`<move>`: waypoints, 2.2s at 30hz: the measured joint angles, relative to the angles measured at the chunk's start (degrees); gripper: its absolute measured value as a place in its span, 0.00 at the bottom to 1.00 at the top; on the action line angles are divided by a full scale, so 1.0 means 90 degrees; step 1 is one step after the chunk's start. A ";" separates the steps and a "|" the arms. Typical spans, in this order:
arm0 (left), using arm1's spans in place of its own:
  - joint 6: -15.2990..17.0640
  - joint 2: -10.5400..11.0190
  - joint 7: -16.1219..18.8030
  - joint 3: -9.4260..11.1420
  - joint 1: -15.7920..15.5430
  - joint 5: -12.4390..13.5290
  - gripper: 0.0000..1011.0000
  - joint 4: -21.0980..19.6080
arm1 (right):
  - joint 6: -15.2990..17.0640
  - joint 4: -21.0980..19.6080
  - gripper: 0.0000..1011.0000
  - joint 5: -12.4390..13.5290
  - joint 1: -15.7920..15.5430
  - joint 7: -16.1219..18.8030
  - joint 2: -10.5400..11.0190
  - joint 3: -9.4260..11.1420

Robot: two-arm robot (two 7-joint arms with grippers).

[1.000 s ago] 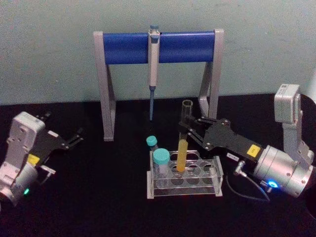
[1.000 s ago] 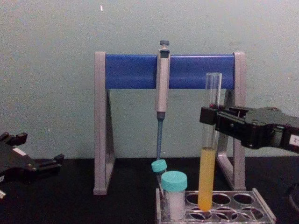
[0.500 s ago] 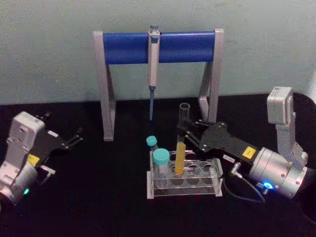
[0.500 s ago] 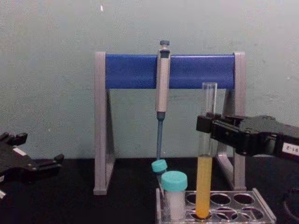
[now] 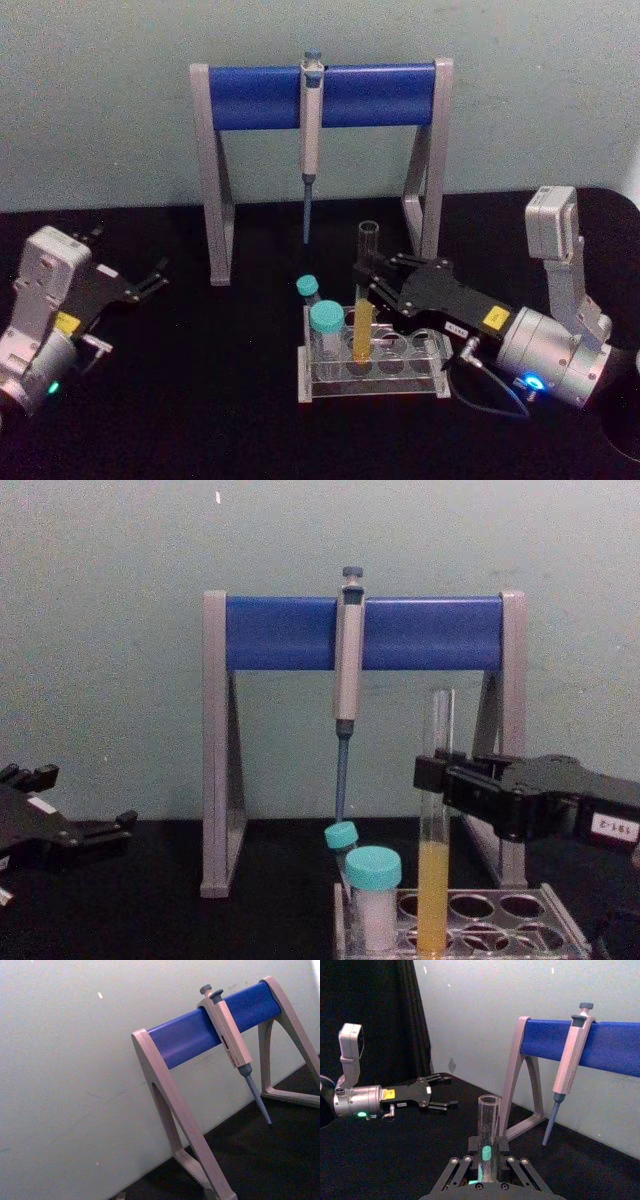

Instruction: Pick up the test tube from the test tube rack, shake it, then place it back into the test tube rack.

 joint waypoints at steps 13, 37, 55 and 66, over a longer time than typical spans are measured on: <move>0.0000 0.0000 0.0000 0.0000 0.0000 0.0000 0.99 0.0000 | 0.0037 0.0223 0.23 -0.0092 0.0029 -0.0045 -0.0094 -0.0062; 0.0000 0.0000 0.0000 0.0000 0.0000 0.0000 0.99 0.0000 | 0.0147 0.0482 0.23 -0.0248 0.0077 -0.0077 -0.0205 -0.0153; 0.0000 0.0000 0.0000 0.0000 0.0000 0.0000 0.99 0.0001 | 0.0180 0.0516 0.23 -0.0285 0.0074 -0.0136 -0.0240 -0.0145; 0.0000 0.0000 0.0000 0.0000 0.0000 0.0000 0.99 0.0000 | 0.0200 0.0517 0.40 -0.0287 0.0071 -0.0124 -0.0234 -0.0145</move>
